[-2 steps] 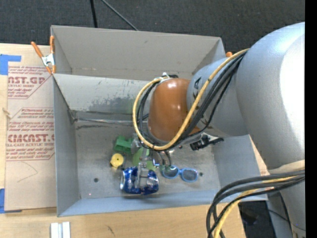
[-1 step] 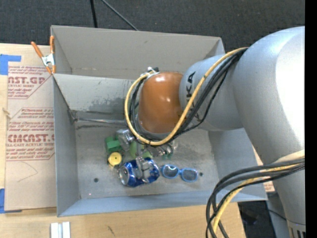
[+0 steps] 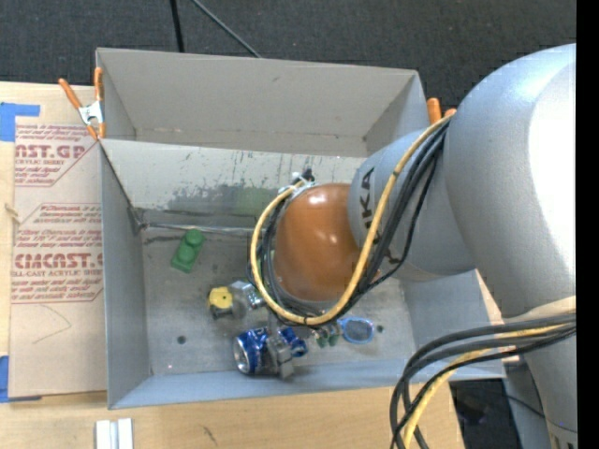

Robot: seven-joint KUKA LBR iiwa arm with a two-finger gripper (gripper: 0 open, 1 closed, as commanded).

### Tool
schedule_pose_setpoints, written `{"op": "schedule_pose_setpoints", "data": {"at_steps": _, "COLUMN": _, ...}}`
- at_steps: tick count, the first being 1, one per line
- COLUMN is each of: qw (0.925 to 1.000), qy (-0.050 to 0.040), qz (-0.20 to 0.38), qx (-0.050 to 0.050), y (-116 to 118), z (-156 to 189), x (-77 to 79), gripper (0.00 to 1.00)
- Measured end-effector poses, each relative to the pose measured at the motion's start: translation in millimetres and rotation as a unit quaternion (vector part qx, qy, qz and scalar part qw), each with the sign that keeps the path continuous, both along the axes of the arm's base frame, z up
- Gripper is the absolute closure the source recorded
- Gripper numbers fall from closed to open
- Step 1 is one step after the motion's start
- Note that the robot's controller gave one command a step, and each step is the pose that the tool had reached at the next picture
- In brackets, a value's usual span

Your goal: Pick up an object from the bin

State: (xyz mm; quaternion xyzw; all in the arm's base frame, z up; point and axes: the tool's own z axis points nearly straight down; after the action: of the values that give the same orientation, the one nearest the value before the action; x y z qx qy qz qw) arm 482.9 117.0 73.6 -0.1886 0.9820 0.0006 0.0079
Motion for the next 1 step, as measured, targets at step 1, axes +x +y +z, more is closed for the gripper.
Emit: {"op": "schedule_pose_setpoints", "data": {"at_steps": 1, "qw": 1.0, "qy": 0.0063, "qz": 0.0, "qx": -0.002, "y": -0.5, "z": -0.7, "x": -1.6, "gripper": 1.0}}
